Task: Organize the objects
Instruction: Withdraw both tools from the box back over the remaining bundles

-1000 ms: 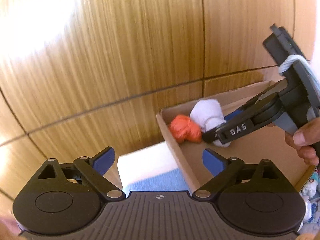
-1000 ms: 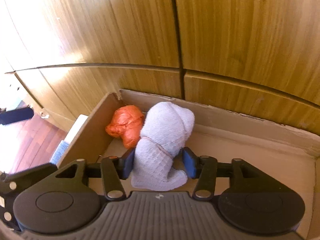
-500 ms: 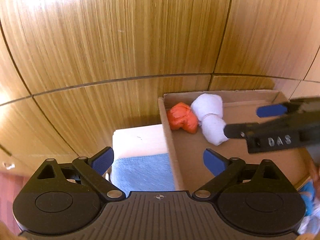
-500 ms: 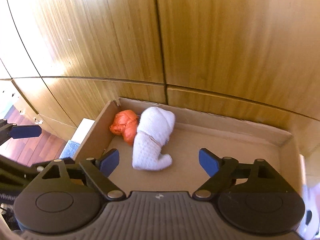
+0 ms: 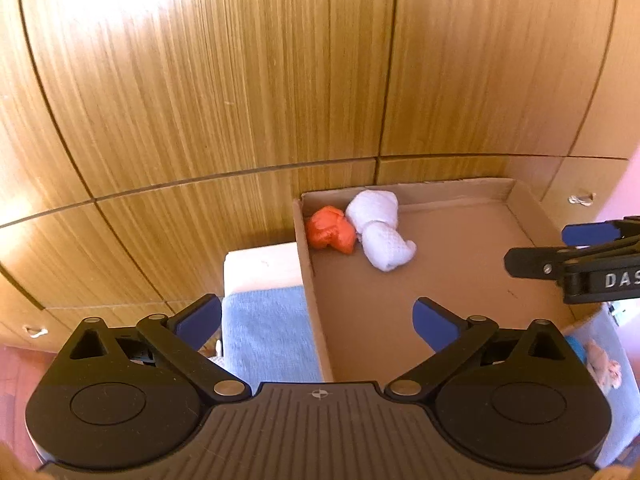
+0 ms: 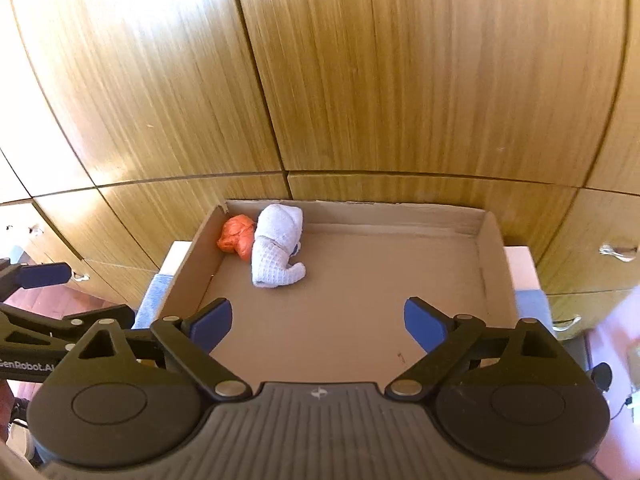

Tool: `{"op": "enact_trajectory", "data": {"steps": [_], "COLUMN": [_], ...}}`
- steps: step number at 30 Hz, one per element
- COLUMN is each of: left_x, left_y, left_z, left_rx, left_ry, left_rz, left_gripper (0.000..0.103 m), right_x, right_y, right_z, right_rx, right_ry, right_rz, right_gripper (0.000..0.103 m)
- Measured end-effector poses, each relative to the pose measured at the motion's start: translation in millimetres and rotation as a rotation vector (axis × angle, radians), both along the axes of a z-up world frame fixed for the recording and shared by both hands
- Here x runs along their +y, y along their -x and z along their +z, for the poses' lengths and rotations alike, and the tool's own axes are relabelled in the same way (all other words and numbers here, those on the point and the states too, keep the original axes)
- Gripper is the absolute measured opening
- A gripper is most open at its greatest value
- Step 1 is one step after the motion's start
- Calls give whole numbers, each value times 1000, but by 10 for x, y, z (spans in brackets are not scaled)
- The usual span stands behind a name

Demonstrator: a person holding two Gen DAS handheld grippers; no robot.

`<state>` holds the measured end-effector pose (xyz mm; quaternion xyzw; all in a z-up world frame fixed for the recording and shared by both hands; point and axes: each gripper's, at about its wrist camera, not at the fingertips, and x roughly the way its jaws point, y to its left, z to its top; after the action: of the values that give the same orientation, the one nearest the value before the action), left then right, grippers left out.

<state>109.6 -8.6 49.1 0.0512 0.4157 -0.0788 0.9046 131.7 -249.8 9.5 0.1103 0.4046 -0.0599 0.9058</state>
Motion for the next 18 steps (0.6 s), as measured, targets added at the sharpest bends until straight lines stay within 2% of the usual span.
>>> {"op": "enact_trajectory", "data": {"steps": [4,7,11,13,18], "left_x": [93,182,305,345,391], "left_y": [263,494,847,1002,1454], "left_z": [38,17,-81,-149,-431], "left_rx": [-36,-48,-63,-59,-40], "left_ry": [-9,9,22,30,46], "left_rz": [-1,7,22,20,6], "left_gripper": [102,102,103,103,103], "right_x": [141,245,434,527,698], "right_y": [313,746,1311,1590,2051], "right_z": [86,274,344,293,-24], "right_rx": [-40,-85,-143,-170,-149], "right_ry": [-5,2,11,19,73], "right_rz": [18,29,39,36,-4], "right_gripper": [93,95,99,101,101]}}
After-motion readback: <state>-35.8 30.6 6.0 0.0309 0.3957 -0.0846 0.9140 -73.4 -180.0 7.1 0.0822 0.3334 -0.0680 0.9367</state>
